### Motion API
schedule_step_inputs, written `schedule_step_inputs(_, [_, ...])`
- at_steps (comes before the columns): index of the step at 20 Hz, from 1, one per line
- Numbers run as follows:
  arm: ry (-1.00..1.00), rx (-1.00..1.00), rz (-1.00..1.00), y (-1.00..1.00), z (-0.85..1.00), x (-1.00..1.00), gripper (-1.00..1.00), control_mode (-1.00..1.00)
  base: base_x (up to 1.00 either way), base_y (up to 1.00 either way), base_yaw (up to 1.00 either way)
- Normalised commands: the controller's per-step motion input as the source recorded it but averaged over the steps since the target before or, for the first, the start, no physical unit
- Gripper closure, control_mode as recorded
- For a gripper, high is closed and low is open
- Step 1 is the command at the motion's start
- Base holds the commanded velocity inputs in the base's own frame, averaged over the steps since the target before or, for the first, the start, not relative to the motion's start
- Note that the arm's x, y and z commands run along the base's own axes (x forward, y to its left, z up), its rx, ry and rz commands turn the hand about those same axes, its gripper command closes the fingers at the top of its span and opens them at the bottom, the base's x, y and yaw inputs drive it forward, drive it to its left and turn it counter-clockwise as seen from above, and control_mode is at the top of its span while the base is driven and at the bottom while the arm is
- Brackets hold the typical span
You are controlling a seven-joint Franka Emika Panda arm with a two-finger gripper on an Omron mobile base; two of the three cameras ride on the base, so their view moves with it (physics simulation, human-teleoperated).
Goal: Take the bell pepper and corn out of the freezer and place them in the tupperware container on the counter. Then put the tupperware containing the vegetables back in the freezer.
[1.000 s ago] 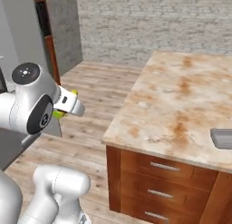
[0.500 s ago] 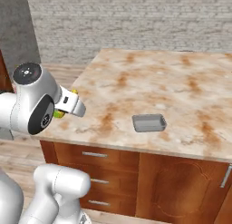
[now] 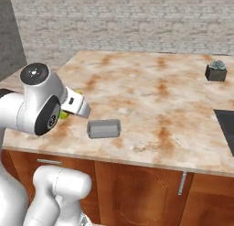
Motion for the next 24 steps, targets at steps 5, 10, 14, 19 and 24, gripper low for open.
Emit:
schedule_step_inputs(5, [-0.04, 0.02, 0.24, -0.46, -0.07, 0.68, 1.00, -1.00, 0.00, 0.00, 0.00])
schedule_step_inputs(10, [-0.01, -0.05, 0.53, -0.14, -0.47, 0.75, 1.00, -1.00, 0.00, 0.00, 0.00])
schedule_step_inputs(14, [-0.07, -0.09, 0.54, -0.12, -0.56, 0.65, 1.00, -1.00, 0.00, 0.00, 0.00])
schedule_step_inputs(19, [-0.12, -0.05, 0.54, -0.14, -0.31, 0.61, 1.00, -1.00, 0.00, 0.00, 0.00])
schedule_step_inputs(24, [-0.10, -0.15, 0.39, -0.02, -0.33, 0.43, 1.00, -1.00, 0.00, 0.00, 0.00])
